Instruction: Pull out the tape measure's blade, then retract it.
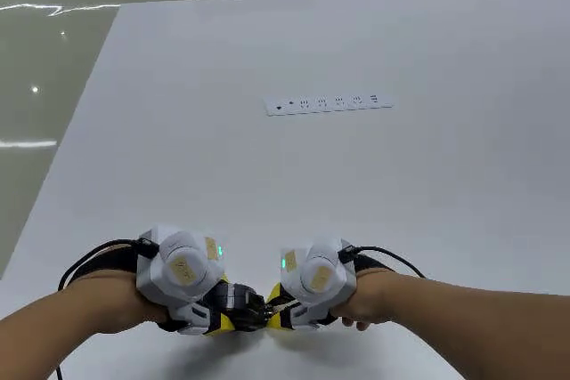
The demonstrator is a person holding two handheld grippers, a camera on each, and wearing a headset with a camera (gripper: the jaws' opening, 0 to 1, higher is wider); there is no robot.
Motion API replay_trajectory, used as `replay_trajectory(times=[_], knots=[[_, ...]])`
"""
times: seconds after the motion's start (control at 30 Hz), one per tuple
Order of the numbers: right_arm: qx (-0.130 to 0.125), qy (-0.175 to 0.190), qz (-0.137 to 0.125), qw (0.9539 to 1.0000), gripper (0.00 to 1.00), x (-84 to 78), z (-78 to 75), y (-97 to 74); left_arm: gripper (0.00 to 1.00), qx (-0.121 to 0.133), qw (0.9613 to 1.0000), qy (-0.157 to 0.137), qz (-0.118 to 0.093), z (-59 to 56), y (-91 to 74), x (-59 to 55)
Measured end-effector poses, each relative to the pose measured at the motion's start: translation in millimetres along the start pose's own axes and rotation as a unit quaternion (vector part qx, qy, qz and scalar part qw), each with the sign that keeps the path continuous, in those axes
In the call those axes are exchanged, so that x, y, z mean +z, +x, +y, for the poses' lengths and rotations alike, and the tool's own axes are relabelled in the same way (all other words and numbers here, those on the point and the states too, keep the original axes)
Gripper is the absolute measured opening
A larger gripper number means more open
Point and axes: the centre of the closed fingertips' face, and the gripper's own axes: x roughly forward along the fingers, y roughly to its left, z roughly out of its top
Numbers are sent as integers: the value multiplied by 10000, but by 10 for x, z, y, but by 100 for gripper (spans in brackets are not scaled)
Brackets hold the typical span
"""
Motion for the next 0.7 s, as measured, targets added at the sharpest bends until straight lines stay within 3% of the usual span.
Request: replay_trajectory(times=[0.17, 0.7], knots=[[23, 237, -18, 9997, 11, -24, -23, -17, 31, 10, 10000, -12, 41, 3, -2, 1], [115, 124, 53, 9998, 12, -156, -25, -130, 31, -15, 10000, 32, 23, 3, 3, 5]])
